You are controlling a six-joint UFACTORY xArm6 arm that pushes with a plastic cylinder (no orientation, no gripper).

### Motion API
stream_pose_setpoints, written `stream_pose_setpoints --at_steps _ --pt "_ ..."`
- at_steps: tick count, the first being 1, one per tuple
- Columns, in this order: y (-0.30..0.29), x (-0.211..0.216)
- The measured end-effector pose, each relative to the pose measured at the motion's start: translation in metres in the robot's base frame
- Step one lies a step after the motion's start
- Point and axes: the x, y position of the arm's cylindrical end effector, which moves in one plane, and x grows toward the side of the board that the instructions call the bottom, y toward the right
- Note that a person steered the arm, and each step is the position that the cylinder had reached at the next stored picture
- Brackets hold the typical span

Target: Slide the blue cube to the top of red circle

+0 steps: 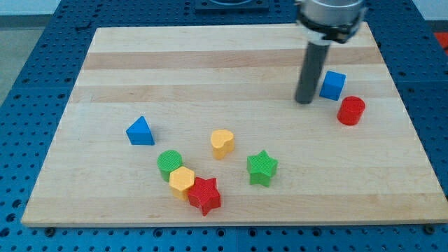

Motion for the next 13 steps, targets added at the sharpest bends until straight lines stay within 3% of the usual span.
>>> stream_pose_setpoints --at_steps 1,2,5,9,13 --pt "-0.055 -0.009" --pt "-0.064 -0.035" --pt "0.017 -0.054" --pt "0.045 -0.015" --pt "0.099 -0.095"
